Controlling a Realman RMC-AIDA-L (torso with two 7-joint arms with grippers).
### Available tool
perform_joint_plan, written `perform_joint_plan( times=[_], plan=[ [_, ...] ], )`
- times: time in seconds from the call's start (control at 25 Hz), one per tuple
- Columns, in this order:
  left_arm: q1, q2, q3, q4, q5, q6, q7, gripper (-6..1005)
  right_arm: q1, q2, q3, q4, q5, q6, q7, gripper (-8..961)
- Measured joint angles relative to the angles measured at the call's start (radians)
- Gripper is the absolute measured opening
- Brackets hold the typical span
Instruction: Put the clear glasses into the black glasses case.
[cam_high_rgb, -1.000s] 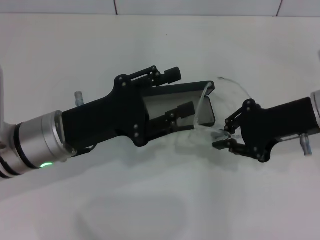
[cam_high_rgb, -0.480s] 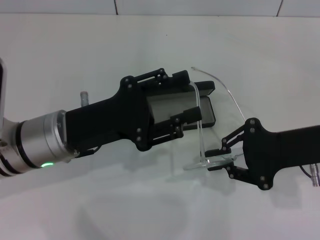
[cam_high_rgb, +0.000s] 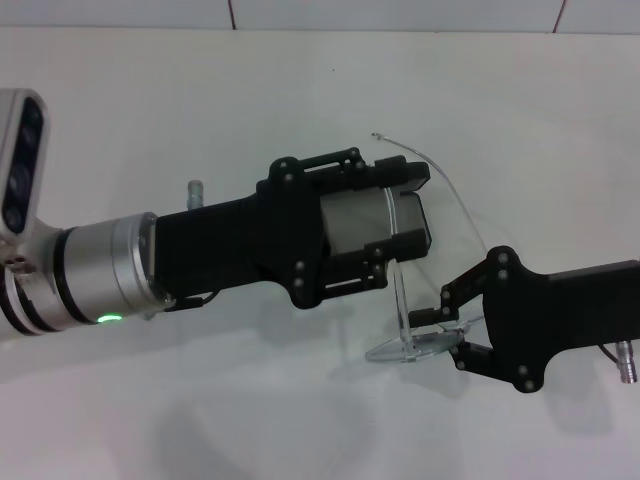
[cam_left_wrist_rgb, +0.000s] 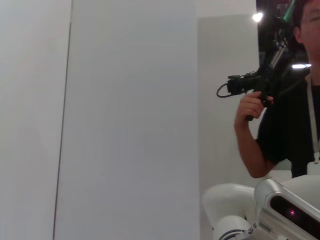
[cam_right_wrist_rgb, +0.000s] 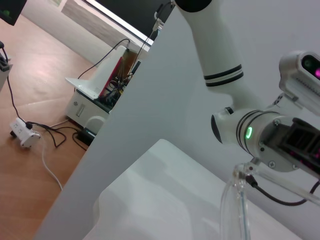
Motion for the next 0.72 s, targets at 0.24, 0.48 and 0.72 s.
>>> perform_joint_plan(
  times=[0.24,0.48,0.72],
  plan=[
    [-0.025,-0.003,-0.002,-0.001,0.066,-0.003,-0.020,612,0.004,0.000,0.000,-0.007,0.002,-0.001,-0.020,127],
    [-0.037,-0.004,-0.001,-0.001,0.086,-0.032,-0.046,611,0.008,0.000,0.000,-0.010,0.008,-0.001,-0.038,127],
    [-0.052,-0.007,0.004,-0.003,0.103,-0.054,-0.072,611,0.009,-0.002,0.000,-0.011,0.014,-0.003,-0.065,127]
  ],
)
